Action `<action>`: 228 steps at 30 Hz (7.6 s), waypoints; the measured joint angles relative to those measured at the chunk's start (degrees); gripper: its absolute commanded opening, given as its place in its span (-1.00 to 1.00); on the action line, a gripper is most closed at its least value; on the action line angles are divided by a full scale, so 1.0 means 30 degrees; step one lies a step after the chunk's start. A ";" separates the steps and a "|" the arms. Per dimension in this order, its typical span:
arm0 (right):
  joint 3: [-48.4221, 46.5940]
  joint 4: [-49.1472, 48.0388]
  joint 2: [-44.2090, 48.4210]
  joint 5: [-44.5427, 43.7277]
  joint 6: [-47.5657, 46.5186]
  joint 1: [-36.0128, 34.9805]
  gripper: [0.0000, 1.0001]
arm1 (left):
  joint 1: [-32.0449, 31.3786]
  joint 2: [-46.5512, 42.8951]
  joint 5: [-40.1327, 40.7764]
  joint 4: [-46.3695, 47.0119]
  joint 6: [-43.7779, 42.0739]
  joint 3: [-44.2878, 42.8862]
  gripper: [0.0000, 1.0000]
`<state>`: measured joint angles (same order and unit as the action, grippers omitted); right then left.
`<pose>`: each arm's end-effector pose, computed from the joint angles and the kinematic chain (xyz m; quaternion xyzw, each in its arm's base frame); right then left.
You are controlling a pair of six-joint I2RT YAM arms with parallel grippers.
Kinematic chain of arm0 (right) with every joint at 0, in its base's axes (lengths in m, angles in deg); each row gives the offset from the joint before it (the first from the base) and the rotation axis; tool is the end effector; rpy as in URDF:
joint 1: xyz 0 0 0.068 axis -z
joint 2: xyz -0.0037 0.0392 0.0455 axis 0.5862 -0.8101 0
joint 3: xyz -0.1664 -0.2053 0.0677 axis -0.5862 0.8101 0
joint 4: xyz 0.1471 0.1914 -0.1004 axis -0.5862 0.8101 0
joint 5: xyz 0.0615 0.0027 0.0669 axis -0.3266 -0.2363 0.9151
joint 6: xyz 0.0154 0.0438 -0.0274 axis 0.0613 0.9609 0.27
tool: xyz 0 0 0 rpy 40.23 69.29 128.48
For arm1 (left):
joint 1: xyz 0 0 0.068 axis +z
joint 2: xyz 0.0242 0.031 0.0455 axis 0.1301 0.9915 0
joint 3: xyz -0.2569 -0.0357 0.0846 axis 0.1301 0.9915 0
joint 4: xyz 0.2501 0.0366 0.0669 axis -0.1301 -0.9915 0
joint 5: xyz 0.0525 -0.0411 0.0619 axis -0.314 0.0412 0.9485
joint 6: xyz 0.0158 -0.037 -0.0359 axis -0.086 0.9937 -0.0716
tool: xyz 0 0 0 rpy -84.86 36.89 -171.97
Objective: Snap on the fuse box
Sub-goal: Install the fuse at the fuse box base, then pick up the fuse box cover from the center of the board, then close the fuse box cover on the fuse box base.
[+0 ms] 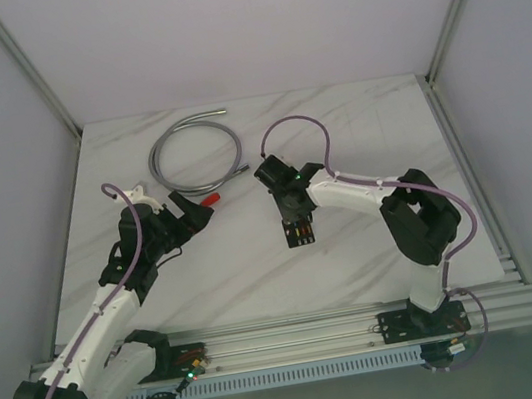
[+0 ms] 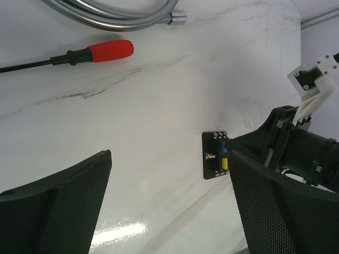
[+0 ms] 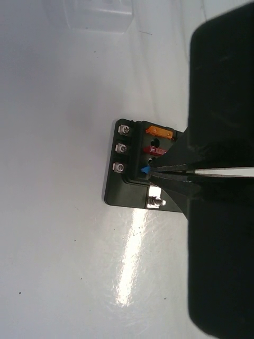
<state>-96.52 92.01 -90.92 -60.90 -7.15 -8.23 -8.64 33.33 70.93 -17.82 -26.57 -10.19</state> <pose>0.2796 0.2602 0.1936 -0.1367 0.9561 0.0424 0.2558 0.1993 -0.0615 0.2457 -0.1750 0.8122 -0.3174 0.4572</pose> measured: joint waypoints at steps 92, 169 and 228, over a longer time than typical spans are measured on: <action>0.3592 -0.2543 0.1843 -0.0627 -0.1129 0.7847 0.39 | 0.0124 -0.0306 -0.0029 -0.0568 -0.0211 -0.0066 1.00; 0.1362 -0.0168 0.1749 0.1049 -0.0372 0.0663 0.43 | -0.0007 0.0663 -0.1749 -0.0051 0.0525 -0.0073 0.93; 0.7949 -0.7490 0.4218 1.1883 -0.0044 0.6368 -0.59 | -0.7490 1.8455 -0.4058 0.2820 -0.0474 -0.9748 -0.34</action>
<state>-72.68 69.55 -78.26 -25.25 -7.28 10.88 -31.11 88.69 58.76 -9.36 -27.99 -39.43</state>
